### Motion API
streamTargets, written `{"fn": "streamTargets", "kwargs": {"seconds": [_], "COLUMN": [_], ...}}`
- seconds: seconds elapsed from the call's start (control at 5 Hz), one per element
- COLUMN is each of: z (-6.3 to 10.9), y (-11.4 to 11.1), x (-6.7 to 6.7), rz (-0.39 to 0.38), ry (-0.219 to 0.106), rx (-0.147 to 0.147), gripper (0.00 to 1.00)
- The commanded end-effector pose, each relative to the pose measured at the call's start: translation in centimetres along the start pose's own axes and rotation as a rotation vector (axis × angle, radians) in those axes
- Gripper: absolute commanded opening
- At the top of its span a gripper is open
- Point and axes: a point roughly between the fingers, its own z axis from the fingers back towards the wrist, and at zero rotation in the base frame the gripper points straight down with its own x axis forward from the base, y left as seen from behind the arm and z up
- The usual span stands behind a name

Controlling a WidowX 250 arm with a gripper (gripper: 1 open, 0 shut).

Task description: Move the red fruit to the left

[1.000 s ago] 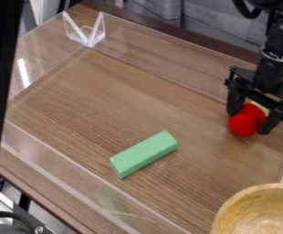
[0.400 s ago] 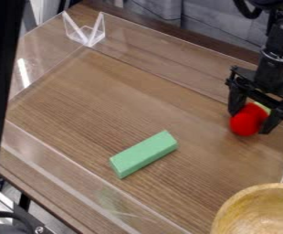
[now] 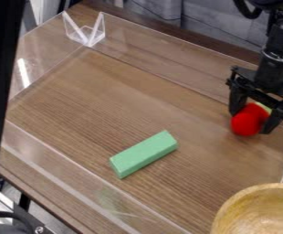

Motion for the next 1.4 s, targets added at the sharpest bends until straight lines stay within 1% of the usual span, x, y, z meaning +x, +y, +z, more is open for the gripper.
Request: {"fn": "streamTargets", "kwargs": {"seconds": [0.0,0.2,0.4,0.6,0.8,1.0,1.2], "z": [1.4,1.3,1.2,1.6,4.6,8.0,9.9], "y": [-0.7,-0.7,-0.7,-0.7,0.2,2.5,5.9], "x": [0.6,0.6,0.6,0.4,0.0,-1.1,-2.4], "rz": [-0.014,-0.011,-0.006,0.016,0.038,0.084,0.155], "ry": [-0.049,-0.049,-0.048,-0.046,-0.102,-0.173,-0.201], "rx": [-0.006,-0.006,-0.006,-0.007,-0.008,0.000,0.004], "gripper": [1.00,1.00,0.00,0.00,0.00,0.00,0.00]}}
